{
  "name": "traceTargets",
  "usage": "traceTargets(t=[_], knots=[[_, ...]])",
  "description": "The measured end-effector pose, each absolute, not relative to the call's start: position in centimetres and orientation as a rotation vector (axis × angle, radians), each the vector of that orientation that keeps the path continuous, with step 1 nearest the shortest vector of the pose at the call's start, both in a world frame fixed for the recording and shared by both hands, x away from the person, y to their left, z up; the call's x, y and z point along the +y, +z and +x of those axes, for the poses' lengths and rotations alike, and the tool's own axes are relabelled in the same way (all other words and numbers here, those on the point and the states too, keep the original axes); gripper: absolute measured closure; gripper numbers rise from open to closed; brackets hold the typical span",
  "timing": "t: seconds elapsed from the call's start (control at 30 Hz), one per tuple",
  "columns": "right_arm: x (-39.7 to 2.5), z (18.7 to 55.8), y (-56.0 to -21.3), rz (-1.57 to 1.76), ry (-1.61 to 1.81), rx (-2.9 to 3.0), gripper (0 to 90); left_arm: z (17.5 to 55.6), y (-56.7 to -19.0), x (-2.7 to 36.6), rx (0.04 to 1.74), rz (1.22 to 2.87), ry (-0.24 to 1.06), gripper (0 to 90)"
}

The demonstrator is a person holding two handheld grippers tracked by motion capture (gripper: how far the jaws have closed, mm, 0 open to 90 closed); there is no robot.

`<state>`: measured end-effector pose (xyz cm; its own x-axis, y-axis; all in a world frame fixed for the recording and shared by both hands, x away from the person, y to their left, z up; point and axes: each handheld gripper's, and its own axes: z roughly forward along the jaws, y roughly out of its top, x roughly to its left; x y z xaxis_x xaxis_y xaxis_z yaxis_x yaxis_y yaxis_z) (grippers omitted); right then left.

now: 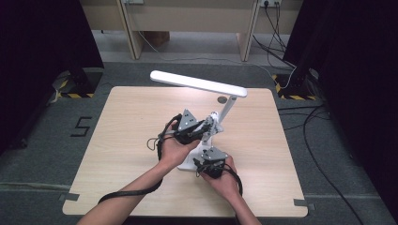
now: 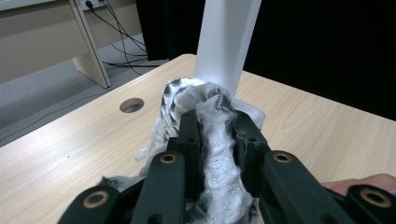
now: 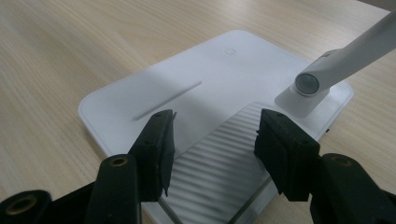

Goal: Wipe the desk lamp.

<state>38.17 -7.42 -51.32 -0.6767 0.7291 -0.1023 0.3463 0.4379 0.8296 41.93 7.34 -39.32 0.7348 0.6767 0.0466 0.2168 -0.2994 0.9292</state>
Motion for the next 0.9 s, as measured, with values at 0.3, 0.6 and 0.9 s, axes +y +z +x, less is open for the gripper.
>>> traceTargets(t=[0.3,0.6,0.9], knots=[[-7.4,38.2,-51.3,0.908,1.146,2.245,46.9,42.0,-40.0,7.5,0.698,1.867,0.533,75.8],[-7.4,38.2,-51.3,0.906,1.147,2.245,46.9,42.2,-40.7,7.8,0.695,1.882,0.536,75.8],[-7.4,38.2,-51.3,0.907,1.145,2.246,46.9,42.4,-42.0,8.0,0.716,1.887,0.527,75.8]])
